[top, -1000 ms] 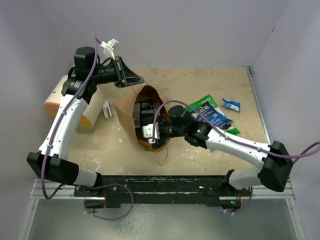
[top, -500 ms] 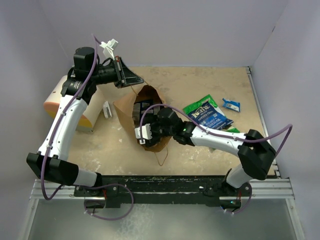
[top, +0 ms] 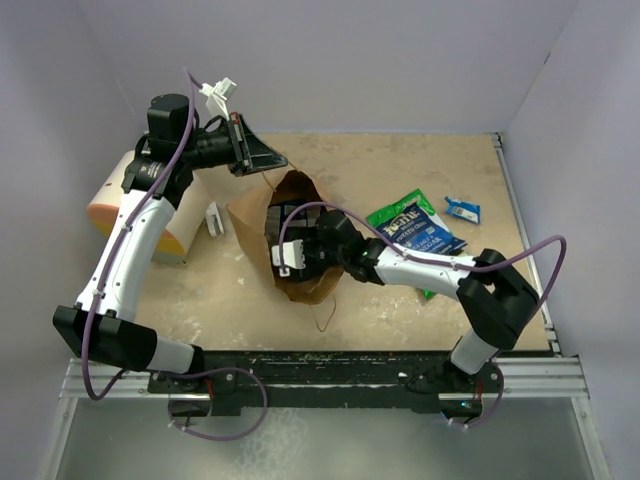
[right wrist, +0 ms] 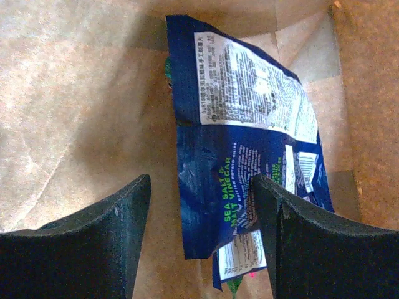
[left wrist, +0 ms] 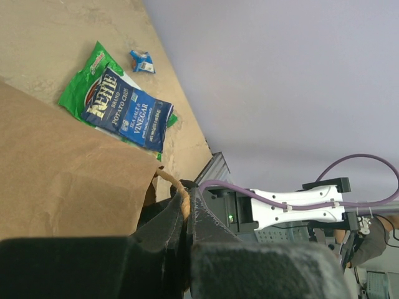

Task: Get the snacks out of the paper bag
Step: Take out the snack from the paper bag, then place the snack at the center of the board.

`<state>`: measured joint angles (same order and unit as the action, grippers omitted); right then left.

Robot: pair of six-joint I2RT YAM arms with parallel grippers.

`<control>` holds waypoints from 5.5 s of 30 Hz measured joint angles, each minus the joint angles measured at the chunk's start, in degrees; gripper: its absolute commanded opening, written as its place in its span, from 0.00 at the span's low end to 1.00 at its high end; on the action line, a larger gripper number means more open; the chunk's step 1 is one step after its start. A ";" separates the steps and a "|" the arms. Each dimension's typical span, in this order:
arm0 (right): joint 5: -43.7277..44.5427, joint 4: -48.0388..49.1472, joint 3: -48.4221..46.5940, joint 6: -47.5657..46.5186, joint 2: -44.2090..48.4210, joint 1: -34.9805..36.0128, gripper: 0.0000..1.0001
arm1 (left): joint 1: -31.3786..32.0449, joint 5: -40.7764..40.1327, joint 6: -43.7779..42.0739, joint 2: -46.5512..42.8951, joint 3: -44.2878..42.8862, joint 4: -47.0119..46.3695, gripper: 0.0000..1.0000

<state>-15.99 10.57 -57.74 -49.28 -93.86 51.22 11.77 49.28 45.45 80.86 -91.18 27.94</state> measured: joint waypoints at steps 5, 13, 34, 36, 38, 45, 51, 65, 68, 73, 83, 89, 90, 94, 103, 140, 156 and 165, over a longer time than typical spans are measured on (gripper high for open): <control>-0.07 0.07 -0.46 -0.04 -0.66 -1.11 0.56 | 0.00 0.00 0.00 0.00 0.00 0.02 0.00; -1.46 -0.39 -1.44 -0.83 -0.70 -1.84 0.38 | 0.00 0.00 0.00 0.00 0.00 0.02 0.00; -5.66 -4.50 -3.43 -1.49 -0.57 -2.56 0.00 | 0.00 0.02 0.00 0.00 0.00 0.02 0.00; -5.62 -4.61 -3.43 -1.29 -0.20 -2.56 0.00 | 0.00 0.02 0.00 0.00 0.00 0.02 0.00; -5.60 -4.98 -3.43 -1.20 0.83 -2.56 0.00 | 0.00 0.02 0.00 0.00 0.00 0.00 0.00; -5.62 -5.55 -2.47 -0.31 7.87 -2.56 0.00 | 0.00 0.02 0.00 0.00 0.00 0.00 0.00; -5.55 -6.64 -1.05 3.89 13.20 -2.54 0.00 | 0.00 0.02 0.00 0.02 0.00 0.00 0.00; -4.66 -20.81 -9.22 19.96 28.52 -2.56 0.00 | 0.00 0.02 0.00 1.11 -0.11 -0.02 0.00; -4.52 -23.58 -12.72 23.52 30.82 -2.56 0.00 | 0.00 0.02 0.00 1.31 -0.11 -0.04 0.00; -4.66 -27.61 -17.88 29.68 34.05 -2.56 0.00 | 0.00 0.02 0.00 1.44 -0.11 -0.07 0.00; 1.70 -33.22 -29.73 38.25 36.70 -2.56 0.00 | 0.00 0.00 -0.02 1.66 -0.11 -0.04 0.00; 11.41 -33.83 -35.28 41.00 36.59 -2.67 0.00 | 0.00 0.02 -0.02 1.66 -0.11 -0.04 0.00; 13.57 -33.79 -35.47 41.42 36.50 -2.64 0.00 | -0.02 0.02 -0.02 1.66 -0.11 -0.04 0.00; 23.89 -33.83 -35.58 43.80 35.32 -3.52 0.00 | -0.02 0.00 -0.02 1.64 -0.11 -0.02 0.00; 28.92 -26.51 -23.15 46.03 31.74 -17.66 0.00 | -0.02 0.02 -0.02 1.64 -0.11 -0.04 0.00; 46.23 -14.34 14.05 134.57 27.23 -37.13 0.00 | -0.02 0.28 -0.09 1.20 -0.09 0.00 0.00; 50.97 -18.21 21.51 143.88 31.12 -37.16 0.00 | -0.02 0.50 -0.09 1.20 -0.09 0.00 0.00; 48.61 -20.96 22.32 143.80 27.08 -37.16 0.06 | -0.02 0.59 -0.09 1.20 -0.09 0.00 0.00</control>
<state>32.62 -10.39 -35.42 94.52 -66.78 14.06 11.75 49.87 45.36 82.06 -91.26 27.94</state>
